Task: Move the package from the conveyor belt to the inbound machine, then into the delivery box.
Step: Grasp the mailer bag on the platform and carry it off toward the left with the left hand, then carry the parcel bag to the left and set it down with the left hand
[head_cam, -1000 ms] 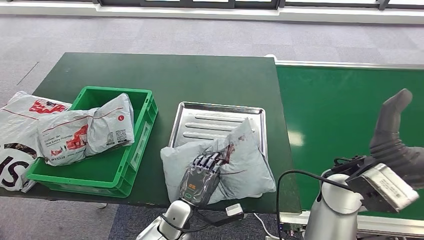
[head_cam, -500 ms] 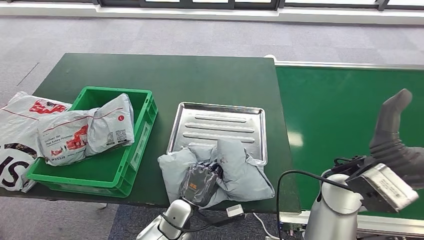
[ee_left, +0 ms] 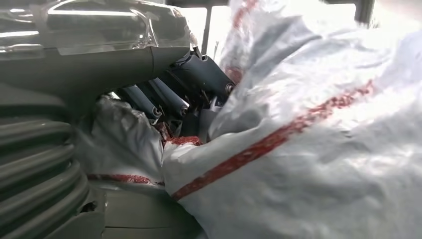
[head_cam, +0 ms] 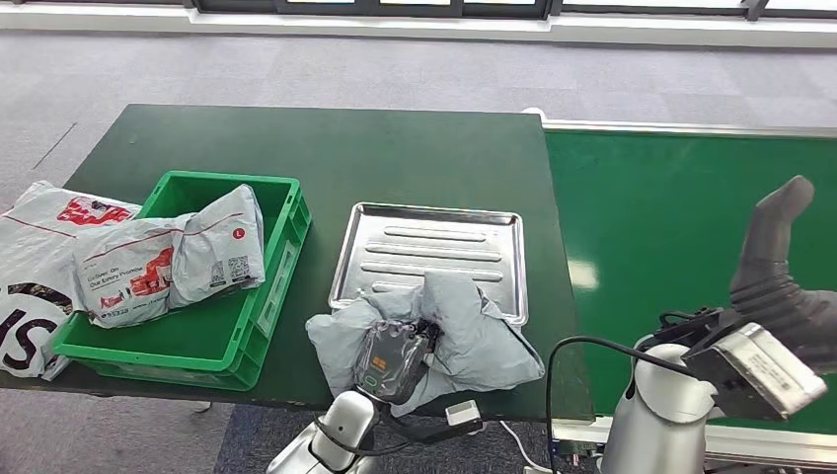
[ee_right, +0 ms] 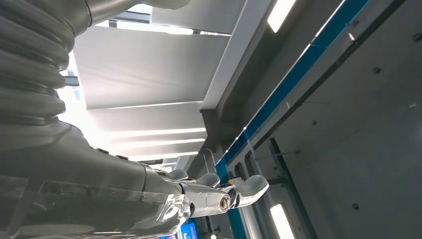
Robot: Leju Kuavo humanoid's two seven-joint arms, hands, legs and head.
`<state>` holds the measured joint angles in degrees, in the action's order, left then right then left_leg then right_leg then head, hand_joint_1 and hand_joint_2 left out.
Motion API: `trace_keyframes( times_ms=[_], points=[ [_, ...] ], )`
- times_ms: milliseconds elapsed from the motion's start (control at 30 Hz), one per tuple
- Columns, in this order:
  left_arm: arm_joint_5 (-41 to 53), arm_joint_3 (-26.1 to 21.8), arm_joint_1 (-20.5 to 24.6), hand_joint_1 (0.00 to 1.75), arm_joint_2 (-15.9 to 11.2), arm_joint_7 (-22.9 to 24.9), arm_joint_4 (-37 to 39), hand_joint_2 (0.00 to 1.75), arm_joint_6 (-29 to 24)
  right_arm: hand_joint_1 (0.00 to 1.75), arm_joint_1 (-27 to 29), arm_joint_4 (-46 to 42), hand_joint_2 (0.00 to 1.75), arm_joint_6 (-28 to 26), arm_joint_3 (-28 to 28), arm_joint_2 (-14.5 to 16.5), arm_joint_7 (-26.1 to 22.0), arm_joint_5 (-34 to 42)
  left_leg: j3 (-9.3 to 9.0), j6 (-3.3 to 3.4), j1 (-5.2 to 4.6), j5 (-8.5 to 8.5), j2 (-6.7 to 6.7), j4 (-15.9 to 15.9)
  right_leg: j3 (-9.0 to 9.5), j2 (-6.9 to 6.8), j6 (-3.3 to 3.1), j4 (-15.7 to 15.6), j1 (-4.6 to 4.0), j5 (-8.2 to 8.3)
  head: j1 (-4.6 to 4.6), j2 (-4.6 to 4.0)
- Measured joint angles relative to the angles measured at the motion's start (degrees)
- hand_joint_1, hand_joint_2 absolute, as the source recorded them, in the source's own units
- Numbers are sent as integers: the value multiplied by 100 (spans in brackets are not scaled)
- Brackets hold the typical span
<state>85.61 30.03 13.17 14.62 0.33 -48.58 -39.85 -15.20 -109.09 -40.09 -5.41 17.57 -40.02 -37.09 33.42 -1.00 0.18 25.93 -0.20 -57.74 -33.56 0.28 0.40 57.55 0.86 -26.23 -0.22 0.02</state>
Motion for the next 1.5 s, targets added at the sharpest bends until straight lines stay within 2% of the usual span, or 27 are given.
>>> trace_keyframes(
  times_ms=[367, 567, 733, 933, 1267, 1367, 1500],
  points=[
    [0, -340, -598, 175, -120, -75, -1808, 175, 0, 0, 16, -4, 175, 0, -5, -2, 0, 17, 18, -1, 0, 1, -3, 0, -16, 0, 0, 0, -1, -1, 1, 1],
    [-10, -656, -921, 175, -135, -402, -2923, 175, 0, 0, 17, -4, 175, 0, -5, -2, 0, 55, 25, -1, 0, 1, -3, 0, -23, 0, 0, 0, -1, -2, 1, 0],
    [-23, -920, -1024, 175, -126, -625, -3374, 175, 0, 0, 14, -3, 175, 1, -1, -2, 0, 106, 25, -1, 0, 1, -3, 1, -23, 0, 0, 0, -1, -2, 1, 1],
    [-28, -1164, -1031, 175, -103, -721, -3399, 175, 1, 0, 10, 2, 175, 5, 12, -2, 0, 120, 25, 0, 0, 1, -3, 1, -23, -1, 0, 0, 0, -2, 1, 1],
    [-28, -1305, -973, 175, -85, -753, -3320, 175, 2, 0, 7, 3, 175, 7, 30, -2, 0, 142, 27, 0, 0, 1, -4, 1, -26, -1, 0, 0, 0, -2, 0, 1],
    [-21, -1409, -684, 175, -51, -687, -2912, 175, 4, 0, -4, 18, 175, 7, 104, -2, 0, 180, 27, 1, 0, -1, -5, 1, -27, -3, 1, 0, 0, -1, -1, 1],
    [-16, -1719, 204, 175, 22, -368, -1870, 175, 9, 0, -11, 46, 175, 7, 262, -1, -2, 225, 31, -1, 0, -16, -9, 1, -26, -9, -2, 1, -2, 11, 0, 1]
  ],
)
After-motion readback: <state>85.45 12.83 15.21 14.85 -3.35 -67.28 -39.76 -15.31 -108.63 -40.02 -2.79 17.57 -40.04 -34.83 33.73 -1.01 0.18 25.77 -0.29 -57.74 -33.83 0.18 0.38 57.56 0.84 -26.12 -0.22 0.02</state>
